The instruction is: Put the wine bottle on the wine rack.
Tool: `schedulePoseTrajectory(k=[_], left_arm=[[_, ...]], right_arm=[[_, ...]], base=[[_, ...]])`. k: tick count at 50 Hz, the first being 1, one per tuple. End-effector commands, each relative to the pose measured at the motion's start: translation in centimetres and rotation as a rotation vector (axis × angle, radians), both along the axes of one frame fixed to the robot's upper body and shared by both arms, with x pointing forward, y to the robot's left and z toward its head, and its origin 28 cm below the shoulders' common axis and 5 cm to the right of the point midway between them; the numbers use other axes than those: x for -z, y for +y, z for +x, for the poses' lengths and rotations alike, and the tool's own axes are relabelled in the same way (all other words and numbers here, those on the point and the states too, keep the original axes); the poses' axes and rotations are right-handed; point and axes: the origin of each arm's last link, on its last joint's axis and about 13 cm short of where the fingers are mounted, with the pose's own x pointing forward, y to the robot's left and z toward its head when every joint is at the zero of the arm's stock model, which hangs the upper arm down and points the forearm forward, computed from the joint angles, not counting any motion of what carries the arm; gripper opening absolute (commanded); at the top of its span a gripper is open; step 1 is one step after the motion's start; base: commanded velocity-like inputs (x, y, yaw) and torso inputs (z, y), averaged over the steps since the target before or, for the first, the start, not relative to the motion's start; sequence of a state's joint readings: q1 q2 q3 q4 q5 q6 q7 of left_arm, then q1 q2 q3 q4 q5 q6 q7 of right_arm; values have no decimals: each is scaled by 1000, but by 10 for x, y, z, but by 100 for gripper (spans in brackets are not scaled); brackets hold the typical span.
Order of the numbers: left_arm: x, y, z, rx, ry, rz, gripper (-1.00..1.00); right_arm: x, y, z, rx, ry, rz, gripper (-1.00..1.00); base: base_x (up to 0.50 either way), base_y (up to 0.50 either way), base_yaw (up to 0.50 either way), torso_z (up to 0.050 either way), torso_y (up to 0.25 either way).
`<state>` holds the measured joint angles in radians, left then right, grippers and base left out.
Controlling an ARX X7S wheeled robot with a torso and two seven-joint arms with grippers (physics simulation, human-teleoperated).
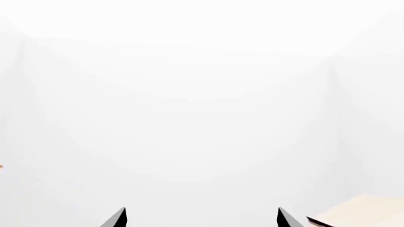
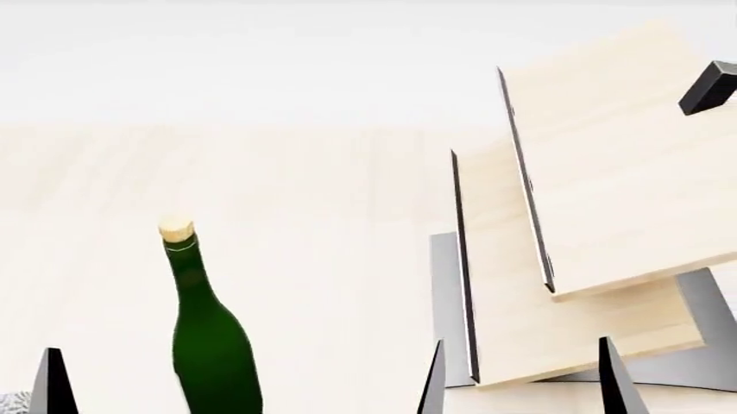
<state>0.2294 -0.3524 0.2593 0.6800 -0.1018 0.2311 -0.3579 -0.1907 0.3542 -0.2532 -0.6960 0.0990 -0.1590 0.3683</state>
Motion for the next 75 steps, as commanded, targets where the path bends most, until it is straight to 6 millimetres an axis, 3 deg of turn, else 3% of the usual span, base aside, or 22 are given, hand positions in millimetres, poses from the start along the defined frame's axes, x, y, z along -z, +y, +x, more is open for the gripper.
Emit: schedulePoseTrajectory(k=[1,65,75], left_arm=[[0,0,0,0,1,0,100],[0,-1,-1,3,1,1,100],[-1,-1,-1,4,0,1,100]], right_arm=[[0,0,0,-1,2,-1,100],[5,4,-1,-40,13,35,100],[0,9,10,61,26,19,100]], base=[[0,-102,0,0,0],[0,-83,0,0,0],[0,0,0,0,0]])
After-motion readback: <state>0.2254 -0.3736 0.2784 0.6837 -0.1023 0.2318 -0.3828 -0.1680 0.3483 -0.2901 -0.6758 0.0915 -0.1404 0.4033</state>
